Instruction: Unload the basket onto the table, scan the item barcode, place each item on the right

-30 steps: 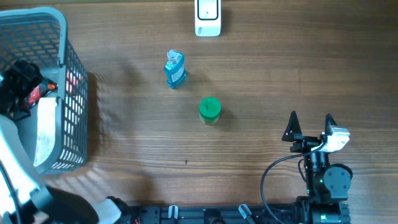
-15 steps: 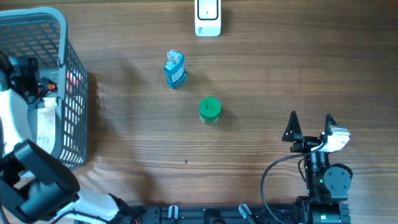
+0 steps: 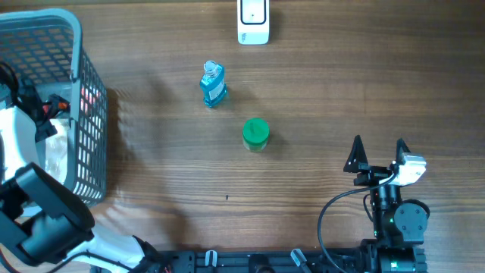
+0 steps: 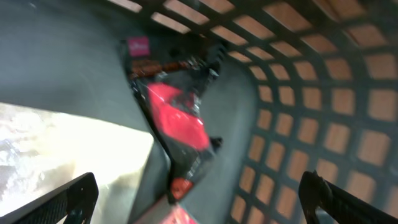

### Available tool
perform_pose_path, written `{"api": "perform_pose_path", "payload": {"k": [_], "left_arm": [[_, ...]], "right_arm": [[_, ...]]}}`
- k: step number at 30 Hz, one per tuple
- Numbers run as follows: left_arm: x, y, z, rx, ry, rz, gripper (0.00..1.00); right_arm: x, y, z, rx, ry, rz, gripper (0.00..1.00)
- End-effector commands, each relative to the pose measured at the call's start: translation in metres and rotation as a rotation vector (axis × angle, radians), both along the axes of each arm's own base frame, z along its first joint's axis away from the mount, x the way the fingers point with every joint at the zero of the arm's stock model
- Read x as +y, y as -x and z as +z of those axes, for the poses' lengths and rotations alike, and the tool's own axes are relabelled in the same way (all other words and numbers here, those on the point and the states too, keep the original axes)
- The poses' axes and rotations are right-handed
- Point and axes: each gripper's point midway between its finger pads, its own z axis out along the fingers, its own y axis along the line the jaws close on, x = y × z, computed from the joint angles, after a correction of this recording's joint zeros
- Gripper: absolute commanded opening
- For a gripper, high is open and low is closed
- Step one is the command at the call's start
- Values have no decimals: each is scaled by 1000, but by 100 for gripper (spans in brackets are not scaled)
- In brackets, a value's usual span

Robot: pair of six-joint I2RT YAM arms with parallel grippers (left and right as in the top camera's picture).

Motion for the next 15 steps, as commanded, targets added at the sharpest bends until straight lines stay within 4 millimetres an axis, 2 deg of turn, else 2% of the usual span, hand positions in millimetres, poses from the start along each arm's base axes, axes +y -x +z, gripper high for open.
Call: {"api": "perform_pose_path", "payload": {"k": [1, 6, 15], "left_arm": [[5, 5, -33, 81, 13, 54, 100], [11, 9, -52, 129, 4, 81, 100], [20, 7, -63, 141, -25, 99, 100]], "right_arm": [[4, 0, 3, -12, 18, 20, 100], [4, 0, 3, -12, 18, 20, 100], [4, 0, 3, -12, 18, 20, 100]]}}
